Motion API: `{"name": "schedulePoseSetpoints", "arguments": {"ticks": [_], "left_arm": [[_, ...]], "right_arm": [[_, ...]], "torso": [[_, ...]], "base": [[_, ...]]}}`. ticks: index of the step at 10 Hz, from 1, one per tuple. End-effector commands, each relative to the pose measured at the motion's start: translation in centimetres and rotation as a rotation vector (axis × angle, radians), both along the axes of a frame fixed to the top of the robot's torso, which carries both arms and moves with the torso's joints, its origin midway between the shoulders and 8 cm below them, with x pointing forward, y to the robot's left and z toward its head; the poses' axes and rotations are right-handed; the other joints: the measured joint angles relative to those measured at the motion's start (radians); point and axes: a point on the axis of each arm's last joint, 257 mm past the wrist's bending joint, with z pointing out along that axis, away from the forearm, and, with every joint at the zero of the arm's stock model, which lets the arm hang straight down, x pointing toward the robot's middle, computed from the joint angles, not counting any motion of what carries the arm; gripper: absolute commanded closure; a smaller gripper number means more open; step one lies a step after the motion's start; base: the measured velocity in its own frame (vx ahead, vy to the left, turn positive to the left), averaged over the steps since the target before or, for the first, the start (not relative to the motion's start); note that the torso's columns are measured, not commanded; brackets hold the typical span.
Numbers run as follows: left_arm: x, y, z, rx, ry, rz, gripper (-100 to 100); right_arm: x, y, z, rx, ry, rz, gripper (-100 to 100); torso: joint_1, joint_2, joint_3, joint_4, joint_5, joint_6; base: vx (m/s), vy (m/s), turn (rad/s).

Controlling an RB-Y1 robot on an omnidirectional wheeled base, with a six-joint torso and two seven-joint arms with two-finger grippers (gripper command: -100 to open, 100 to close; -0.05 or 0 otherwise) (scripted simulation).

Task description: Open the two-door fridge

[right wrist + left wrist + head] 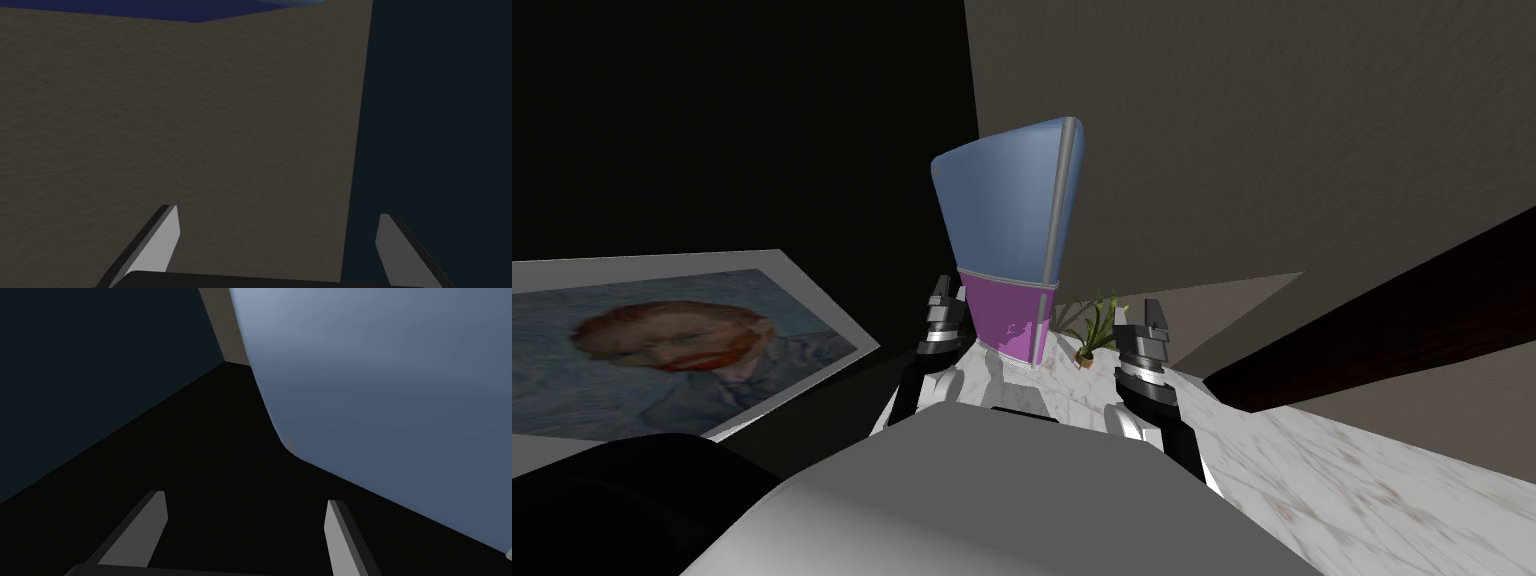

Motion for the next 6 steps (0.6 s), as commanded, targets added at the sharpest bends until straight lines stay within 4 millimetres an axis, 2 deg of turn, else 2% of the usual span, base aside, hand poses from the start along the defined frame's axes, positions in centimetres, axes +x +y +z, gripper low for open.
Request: {"name": "schedulePoseSetpoints", "arguments": {"ticks": [1,6], "left_arm": [[0.00,0.00,0.00,0.000,0.000,0.000,0],[-0.01,0.00,0.01,0.000,0.000,0.000,0]], "right_arm": [[0.00,0.00,0.00,0.000,0.000,0.000,0],[-0.01,0.00,0.01,0.000,0.000,0.000,0]], "torso": [[0.000,0.040,-0.082,0.041,0.000,0.000],[0.000,0.396,-0.792,0.396,0.000,0.000]], "base": [[0.000,0.000,0.000],[0.000,0.000,0.000]]}}
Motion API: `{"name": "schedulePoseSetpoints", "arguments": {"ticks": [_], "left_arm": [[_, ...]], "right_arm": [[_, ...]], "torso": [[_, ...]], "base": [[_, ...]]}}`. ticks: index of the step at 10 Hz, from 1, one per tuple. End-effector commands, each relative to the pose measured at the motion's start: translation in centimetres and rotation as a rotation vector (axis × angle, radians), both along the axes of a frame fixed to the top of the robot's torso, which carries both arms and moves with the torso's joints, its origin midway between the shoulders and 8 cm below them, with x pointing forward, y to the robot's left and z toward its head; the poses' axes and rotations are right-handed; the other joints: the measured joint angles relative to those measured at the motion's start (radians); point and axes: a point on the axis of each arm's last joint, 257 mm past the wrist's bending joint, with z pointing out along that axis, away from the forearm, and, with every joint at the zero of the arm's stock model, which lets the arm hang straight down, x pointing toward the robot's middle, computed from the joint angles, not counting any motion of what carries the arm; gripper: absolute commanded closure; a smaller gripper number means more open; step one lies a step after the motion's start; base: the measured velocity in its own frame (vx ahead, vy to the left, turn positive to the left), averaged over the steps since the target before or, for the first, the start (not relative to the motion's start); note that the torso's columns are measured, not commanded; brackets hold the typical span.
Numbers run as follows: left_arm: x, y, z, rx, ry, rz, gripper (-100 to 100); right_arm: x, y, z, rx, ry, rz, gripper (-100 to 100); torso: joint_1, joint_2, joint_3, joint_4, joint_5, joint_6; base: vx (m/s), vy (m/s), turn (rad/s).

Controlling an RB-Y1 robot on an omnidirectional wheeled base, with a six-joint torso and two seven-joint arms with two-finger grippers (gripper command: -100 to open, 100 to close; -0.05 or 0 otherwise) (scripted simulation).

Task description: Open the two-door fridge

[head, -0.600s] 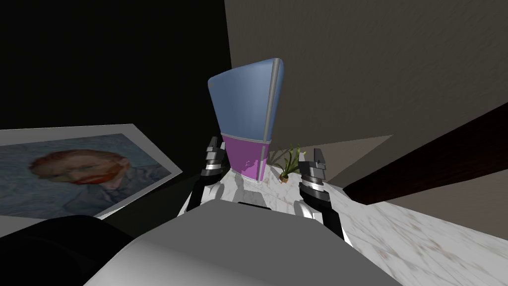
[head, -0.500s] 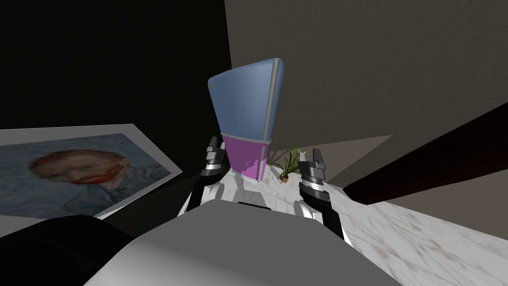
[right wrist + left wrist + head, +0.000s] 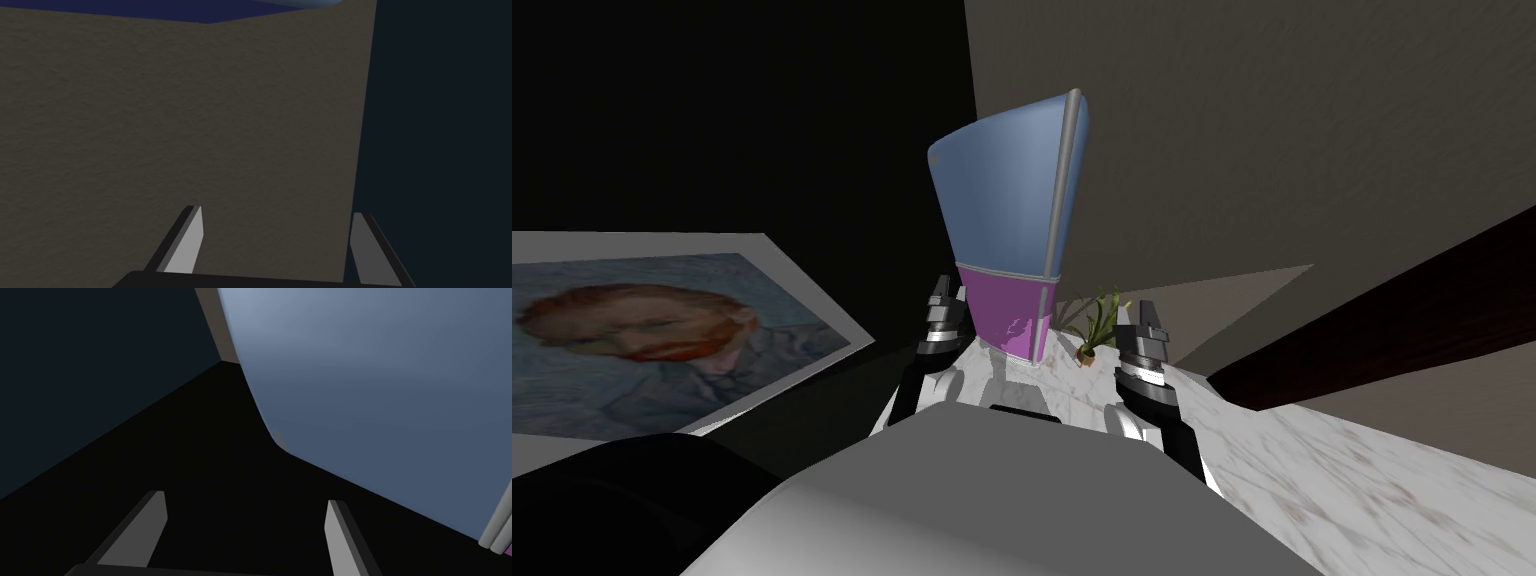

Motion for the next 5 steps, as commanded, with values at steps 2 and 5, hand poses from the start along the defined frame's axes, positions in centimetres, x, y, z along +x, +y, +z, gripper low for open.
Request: {"name": "schedulePoseSetpoints", "arguments": {"ticks": [2,5], "left_arm": [[0.00,0.00,0.00,0.000,0.000,0.000,0],[0.67,-0.96,-0.12,0.068,0.023,-0.025,-100]], "right_arm": [[0.00,0.00,0.00,0.000,0.000,0.000,0],[0.01,0.00,-0.02,0.000,0.000,0.000,0]], "torso": [[0.000,0.148,-0.295,0.148,0.000,0.000],[0.000,0.329,-0.659,0.328,0.000,0.000]], "base": [[0.000,0.000,0.000],[0.009,-0.014,0.013]]}}
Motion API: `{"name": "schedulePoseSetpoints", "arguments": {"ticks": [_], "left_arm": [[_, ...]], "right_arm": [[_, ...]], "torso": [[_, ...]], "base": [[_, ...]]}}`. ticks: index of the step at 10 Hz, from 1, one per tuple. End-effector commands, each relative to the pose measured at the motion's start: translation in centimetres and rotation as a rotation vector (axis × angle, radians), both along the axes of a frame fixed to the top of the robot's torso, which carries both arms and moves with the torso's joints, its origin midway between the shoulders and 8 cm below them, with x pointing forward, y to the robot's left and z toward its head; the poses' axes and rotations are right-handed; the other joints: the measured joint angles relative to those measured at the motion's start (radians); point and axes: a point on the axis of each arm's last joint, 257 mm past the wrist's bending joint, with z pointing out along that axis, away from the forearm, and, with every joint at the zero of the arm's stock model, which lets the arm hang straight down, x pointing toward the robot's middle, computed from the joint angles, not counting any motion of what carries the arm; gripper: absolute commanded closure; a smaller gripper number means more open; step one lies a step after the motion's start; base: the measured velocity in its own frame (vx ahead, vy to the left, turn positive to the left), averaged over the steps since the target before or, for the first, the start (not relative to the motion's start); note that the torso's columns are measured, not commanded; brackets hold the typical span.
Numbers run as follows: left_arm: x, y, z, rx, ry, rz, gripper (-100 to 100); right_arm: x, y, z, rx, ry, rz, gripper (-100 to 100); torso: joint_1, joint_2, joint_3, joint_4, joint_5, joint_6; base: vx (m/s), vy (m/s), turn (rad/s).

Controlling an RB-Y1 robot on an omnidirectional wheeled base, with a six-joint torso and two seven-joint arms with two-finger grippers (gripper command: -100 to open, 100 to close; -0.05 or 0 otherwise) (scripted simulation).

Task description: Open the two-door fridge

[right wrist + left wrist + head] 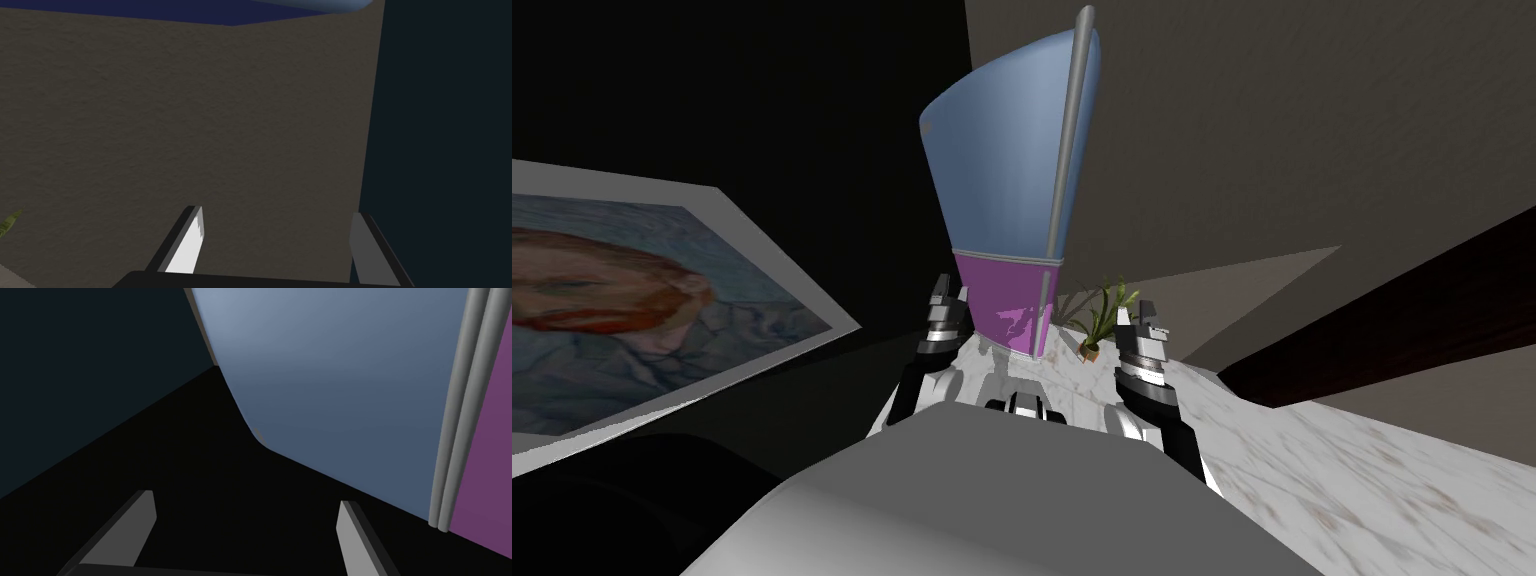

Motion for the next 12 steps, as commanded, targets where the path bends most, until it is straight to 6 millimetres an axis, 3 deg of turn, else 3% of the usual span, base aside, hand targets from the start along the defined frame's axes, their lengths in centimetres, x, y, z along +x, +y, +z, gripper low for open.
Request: {"name": "schedulePoseSetpoints", "arguments": {"ticks": [1,12], "left_arm": [[0.9,-1.0,-0.2,0.075,0.030,-0.023,-100],[5.8,-2.9,0.6,0.269,0.146,0.008,-100]], "right_arm": [[0.0,0.0,0.0,0.000,0.000,0.000,0],[0.0,0.0,0.0,0.000,0.000,0.000,0]], "torso": [[-0.001,0.009,-0.020,0.010,0.000,0.000],[0.000,0.013,-0.025,0.014,0.000,0.000]], "base": [[0.020,-0.046,0.026],[0.032,-0.076,0.041]]}}
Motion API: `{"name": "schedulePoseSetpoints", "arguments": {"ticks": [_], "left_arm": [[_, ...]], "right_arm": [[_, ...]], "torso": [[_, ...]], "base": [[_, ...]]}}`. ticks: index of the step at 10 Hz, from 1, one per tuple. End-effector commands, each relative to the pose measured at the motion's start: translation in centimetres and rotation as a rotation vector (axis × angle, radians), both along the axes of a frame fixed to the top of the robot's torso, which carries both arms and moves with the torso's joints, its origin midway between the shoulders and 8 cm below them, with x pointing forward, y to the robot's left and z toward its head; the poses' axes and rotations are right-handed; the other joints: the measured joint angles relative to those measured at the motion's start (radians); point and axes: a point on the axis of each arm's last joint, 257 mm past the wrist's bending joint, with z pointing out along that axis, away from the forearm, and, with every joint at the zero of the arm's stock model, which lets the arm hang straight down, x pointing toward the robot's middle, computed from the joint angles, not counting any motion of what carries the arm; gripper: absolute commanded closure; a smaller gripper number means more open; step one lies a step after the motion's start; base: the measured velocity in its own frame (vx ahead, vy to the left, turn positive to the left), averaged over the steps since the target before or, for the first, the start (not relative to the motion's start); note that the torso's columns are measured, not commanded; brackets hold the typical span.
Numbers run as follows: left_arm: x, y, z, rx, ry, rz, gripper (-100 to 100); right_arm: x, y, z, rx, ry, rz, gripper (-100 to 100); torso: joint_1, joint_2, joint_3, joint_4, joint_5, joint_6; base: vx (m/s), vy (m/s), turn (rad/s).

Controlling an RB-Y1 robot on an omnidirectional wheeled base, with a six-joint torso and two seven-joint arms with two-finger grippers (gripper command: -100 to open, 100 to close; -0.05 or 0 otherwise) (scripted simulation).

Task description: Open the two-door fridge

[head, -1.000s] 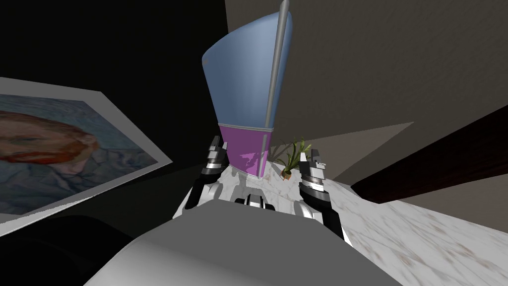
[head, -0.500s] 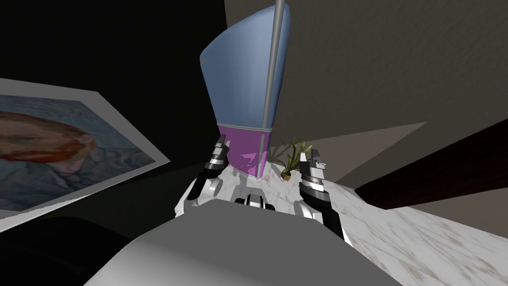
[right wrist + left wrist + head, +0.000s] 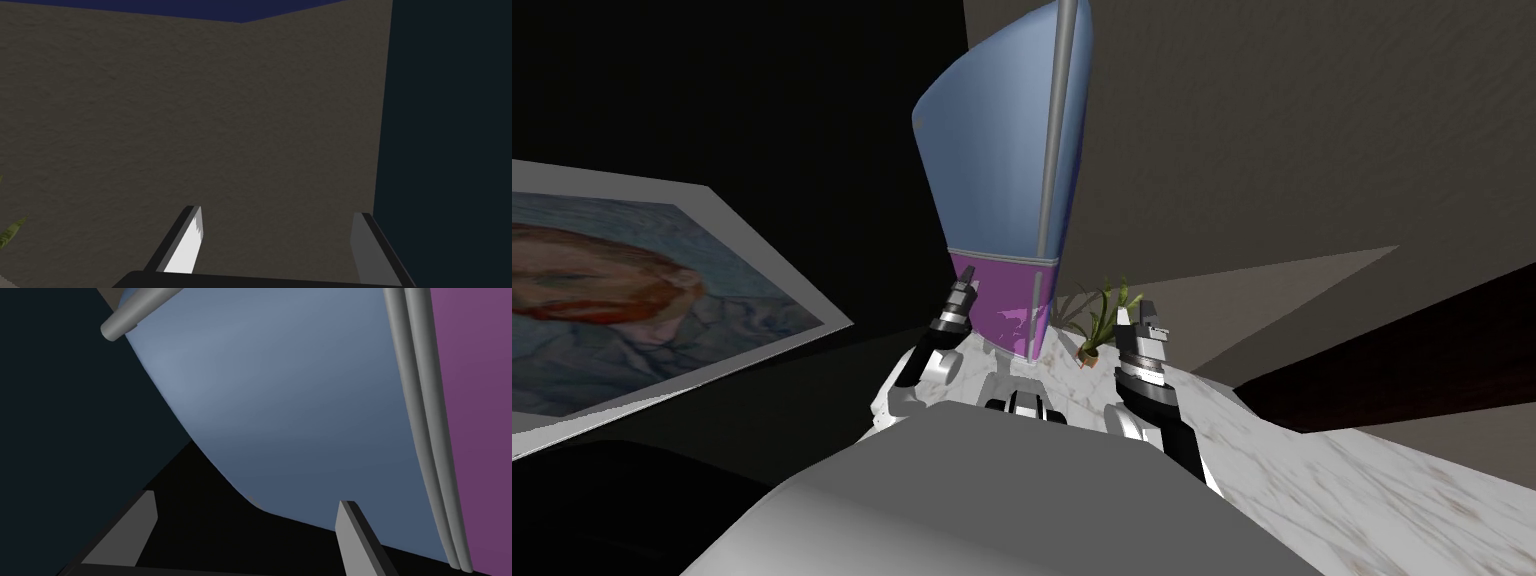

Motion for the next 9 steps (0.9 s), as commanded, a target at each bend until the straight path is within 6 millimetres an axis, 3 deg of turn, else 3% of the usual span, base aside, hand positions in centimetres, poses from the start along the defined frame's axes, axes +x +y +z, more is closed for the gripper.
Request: {"name": "schedulePoseSetpoints", "arguments": {"ticks": [1,9], "left_arm": [[1.1,-0.1,0.2,0.035,0.026,0.020,-100],[3.7,-0.2,1.8,0.118,0.074,0.087,-100]], "right_arm": [[0.0,0.0,0.0,0.000,0.000,0.000,0],[0.0,0.0,0.0,0.000,0.000,0.000,0]], "torso": [[0.001,0.000,0.000,0.000,0.000,0.000],[0.000,0.000,0.000,0.000,0.000,0.000]], "base": [[0.029,-0.071,0.042],[0.030,-0.072,0.039]]}}
